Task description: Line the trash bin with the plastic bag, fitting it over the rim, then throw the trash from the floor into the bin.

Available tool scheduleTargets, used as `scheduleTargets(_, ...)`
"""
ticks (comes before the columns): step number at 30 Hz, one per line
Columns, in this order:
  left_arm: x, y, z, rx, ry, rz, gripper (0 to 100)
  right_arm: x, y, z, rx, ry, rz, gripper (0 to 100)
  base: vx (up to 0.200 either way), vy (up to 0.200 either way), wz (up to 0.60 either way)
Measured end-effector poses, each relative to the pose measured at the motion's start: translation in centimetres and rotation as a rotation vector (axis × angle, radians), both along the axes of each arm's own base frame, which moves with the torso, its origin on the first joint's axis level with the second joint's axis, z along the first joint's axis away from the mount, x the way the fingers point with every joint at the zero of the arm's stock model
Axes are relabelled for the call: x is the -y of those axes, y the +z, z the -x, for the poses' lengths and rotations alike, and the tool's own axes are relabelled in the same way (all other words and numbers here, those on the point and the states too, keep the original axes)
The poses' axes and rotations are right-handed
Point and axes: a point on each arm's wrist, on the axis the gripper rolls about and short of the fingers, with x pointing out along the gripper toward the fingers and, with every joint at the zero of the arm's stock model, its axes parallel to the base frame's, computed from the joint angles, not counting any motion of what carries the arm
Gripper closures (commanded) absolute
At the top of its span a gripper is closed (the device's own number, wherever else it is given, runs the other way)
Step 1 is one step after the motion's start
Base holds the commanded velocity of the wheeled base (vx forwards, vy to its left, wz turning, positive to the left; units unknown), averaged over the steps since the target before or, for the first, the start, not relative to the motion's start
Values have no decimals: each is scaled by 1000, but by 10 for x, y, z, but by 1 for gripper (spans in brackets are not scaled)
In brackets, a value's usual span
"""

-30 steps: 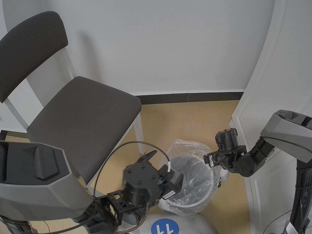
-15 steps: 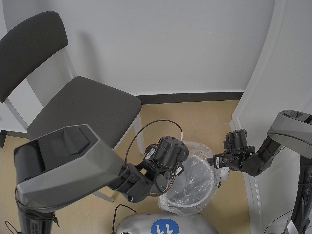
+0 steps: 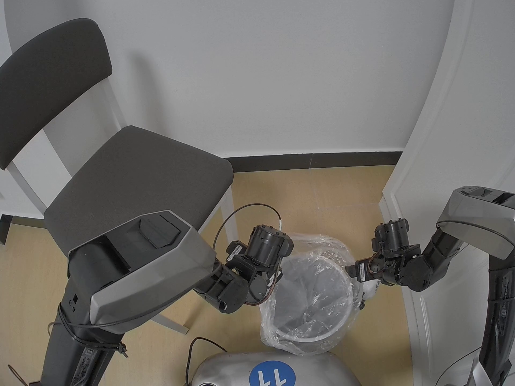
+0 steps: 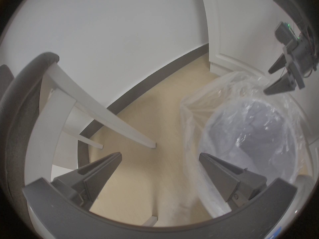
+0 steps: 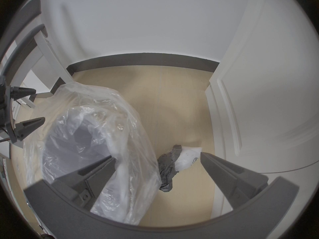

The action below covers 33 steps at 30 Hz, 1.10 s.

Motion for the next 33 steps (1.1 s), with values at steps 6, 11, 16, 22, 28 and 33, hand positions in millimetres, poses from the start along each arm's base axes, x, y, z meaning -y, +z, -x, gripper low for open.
scheduleTargets(6,-9,-4,-12,-22,30,-22,0,3,-4,-6,1,-13,0,0,0,0,0)
scheduleTargets(11,-13,-3,-29,-25,60,-22,0,9,-11,-16,3,-38,-4,0,0,0,0)
scheduleTargets(16,-16,-11,-41,-30,80,-25,0,17,-23,-26,-11,-64,-2,0,0,0,0)
scheduleTargets(22,-17,-25,-47,-41,87,-35,0,21,-34,-30,-46,-76,7,0,0,0,0)
scheduleTargets(28,-18,-36,-48,-59,91,-49,0,21,-38,-31,-86,-78,16,0,0,0,0)
scheduleTargets(33,-21,-42,-50,-66,97,-52,0,21,-37,-32,-76,-81,8,0,0,0,0)
